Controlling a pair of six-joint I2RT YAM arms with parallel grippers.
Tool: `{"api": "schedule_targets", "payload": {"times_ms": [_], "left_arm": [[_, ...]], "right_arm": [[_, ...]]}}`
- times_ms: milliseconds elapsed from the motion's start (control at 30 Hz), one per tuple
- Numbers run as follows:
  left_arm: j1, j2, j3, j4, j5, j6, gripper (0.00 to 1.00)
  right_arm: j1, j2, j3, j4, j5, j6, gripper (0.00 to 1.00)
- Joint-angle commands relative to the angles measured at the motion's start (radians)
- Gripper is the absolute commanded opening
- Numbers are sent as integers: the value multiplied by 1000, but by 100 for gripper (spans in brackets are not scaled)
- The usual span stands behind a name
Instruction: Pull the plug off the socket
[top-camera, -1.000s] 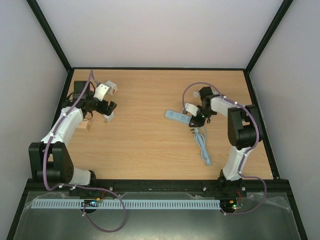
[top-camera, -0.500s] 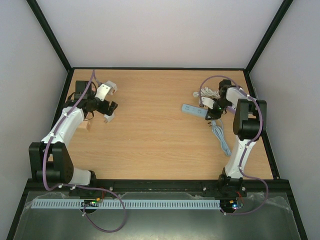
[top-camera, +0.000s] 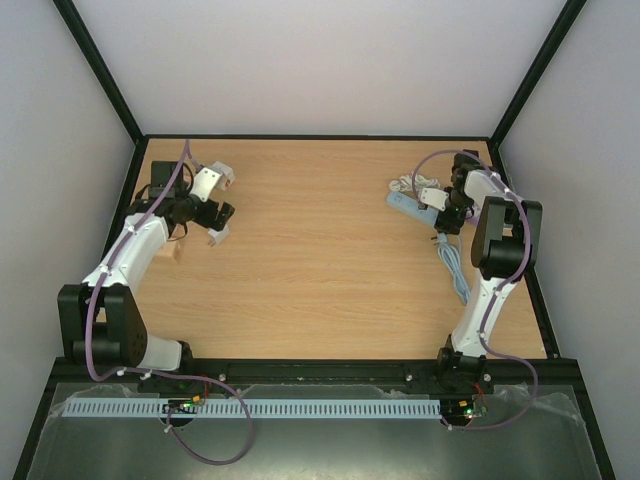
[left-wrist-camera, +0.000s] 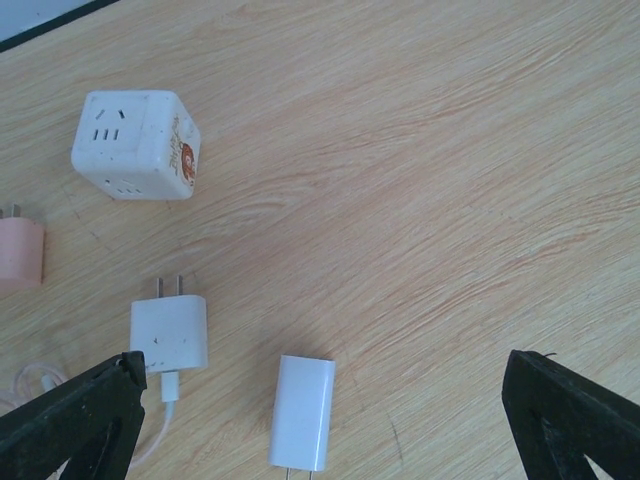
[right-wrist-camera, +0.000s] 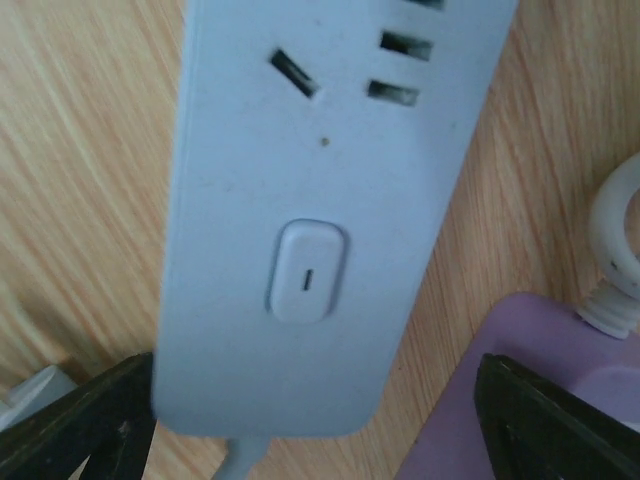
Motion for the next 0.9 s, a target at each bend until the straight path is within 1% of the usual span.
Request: {"api": "schedule_targets", "payload": {"times_ms": [0, 200, 333, 433, 533, 600, 700, 800, 867], "left_arm": [[-3, -14, 48, -1, 16, -8, 99], [-1, 8, 85, -7, 21, -41, 99], [0, 36, 138, -31, 19, -84, 99], [4, 50, 176, -36, 24, -114, 100], [6, 60, 217, -37, 24, -140, 100], [11, 64, 240, -29, 14, -172, 100], [22, 64, 258, -16, 15, -193, 100], [37, 58, 255, -7, 12, -201, 99], [63, 52, 235, -3, 36, -213, 99]], "right_arm": [[27, -99, -15, -85, -24, 11, 87], [92, -205, 6, -149, -154, 85, 91], [117, -245, 85, -176, -269, 178, 95], [122, -265, 162, -178, -380, 277, 100], [127, -278, 247, -170, -467, 424, 98], [127, -293, 275, -134, -511, 534, 98], [126, -331, 266, -49, -558, 680, 98], [126, -388, 213, 71, -577, 837, 98], [127, -430, 147, 139, -583, 938, 98]]}}
